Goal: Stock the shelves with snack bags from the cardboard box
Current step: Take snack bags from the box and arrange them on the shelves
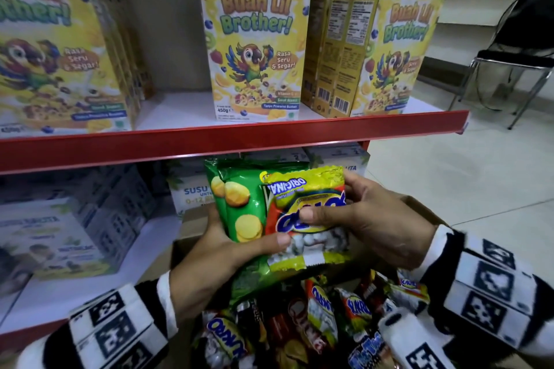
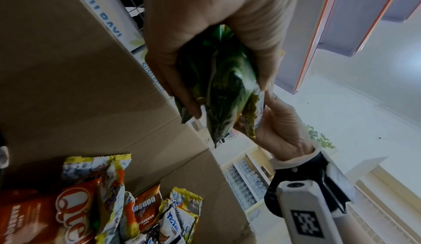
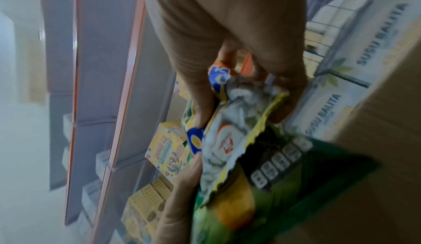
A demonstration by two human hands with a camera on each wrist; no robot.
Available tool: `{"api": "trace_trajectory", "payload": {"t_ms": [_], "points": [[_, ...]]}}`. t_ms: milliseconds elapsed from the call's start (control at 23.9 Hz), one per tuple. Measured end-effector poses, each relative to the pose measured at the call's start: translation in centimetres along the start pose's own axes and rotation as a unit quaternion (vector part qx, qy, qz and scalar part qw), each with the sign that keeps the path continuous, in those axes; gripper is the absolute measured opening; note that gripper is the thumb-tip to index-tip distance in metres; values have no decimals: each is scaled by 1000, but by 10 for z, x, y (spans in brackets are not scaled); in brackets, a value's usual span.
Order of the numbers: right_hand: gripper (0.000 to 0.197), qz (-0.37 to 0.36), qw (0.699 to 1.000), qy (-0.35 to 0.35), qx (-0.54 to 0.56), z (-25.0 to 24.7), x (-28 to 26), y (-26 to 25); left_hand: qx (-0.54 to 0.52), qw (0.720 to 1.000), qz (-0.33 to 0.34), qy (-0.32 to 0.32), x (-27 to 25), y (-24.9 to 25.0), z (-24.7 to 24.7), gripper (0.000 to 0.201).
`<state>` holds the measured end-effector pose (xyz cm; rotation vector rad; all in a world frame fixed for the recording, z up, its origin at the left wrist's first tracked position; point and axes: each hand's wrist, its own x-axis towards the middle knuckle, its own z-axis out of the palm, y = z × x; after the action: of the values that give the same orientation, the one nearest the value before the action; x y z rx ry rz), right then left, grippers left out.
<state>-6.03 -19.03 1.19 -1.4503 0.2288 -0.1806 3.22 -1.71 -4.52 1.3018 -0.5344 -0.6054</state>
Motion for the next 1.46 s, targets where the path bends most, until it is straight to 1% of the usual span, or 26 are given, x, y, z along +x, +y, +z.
{"api": "trace_trajectory", "payload": {"t_ms": [126,167,251,293,335,377,418,502,544,586,628,669,711,753,795,837,879,921,962,1004,1088,1130,1172,1339,1423,1464], "points": [[48,-89,985,36,-147,-1,4,-21,54,998,-9,21,2,-1,-1,96],[46,-111,975,30,-191,0,6,-28,65,997,-10,25,2,-2,-1,96],[42,-117,946,-21,-302,3,10,-36,76,997,-20,25,1,-4,1,94],[36,-116,926,-42,-358,5,12,-38,77,996,-27,21,1,-6,2,94],[28,-125,913,-49,-384,6,15,-38,71,997,-32,15,1,-7,2,94],[19,-141,917,-44,-372,7,18,-37,57,998,-35,5,1,-7,1,93],[13,-157,930,-29,-332,7,21,-35,40,998,-40,-10,0,-5,1,92],[14,-174,955,25,-238,8,25,-30,14,998,-44,-32,2,-3,-1,88],[22,-171,963,67,-195,7,24,-26,3,999,-36,-18,3,-2,-2,88],[36,-158,969,109,-157,6,23,-21,-9,1000,-20,13,5,-2,-6,86],[49,-138,971,133,-146,4,18,-14,-24,999,-2,41,5,-1,-7,77],[57,-121,973,113,-159,2,13,-7,-40,998,14,55,5,1,-8,66],[57,-115,978,55,-167,3,6,0,-56,997,25,50,7,3,-9,55],[52,-114,982,-2,-149,6,1,4,-65,997,32,39,7,6,-12,53],[47,-108,987,-28,-112,6,-2,3,-66,997,34,30,7,5,-14,66],[43,-98,992,-30,-70,3,-2,-3,-61,997,32,27,7,5,-17,86],[40,-87,995,-26,-34,-1,-2,-13,-55,998,25,29,8,3,-21,101],[38,-79,996,-26,-12,-8,-2,-24,-50,998,20,29,8,2,-24,107],[39,-75,996,-38,-19,-16,-3,-37,-45,999,18,19,10,1,-25,108],[41,-72,994,-59,-55,-23,-6,-48,-35,999,16,10,10,2,-27,108],[49,-66,979,-93,-167,-31,-10,-63,-16,1000,9,1,13,2,-28,110],[50,-59,974,-98,-195,-33,-11,-66,-17,1000,3,-2,14,2,-29,111],[48,-49,975,-94,-193,-35,-10,-68,-20,1000,-5,-9,14,3,-29,112],[36,-24,992,-76,-102,-34,-7,-67,-20,1000,-19,-13,11,6,-28,105],[37,-22,994,-77,-80,-34,-8,-64,-21,1000,-13,-10,11,9,-29,97],[41,-20,994,-81,-73,-34,-8,-63,-21,1000,-8,-7,10,11,-29,97]]}}
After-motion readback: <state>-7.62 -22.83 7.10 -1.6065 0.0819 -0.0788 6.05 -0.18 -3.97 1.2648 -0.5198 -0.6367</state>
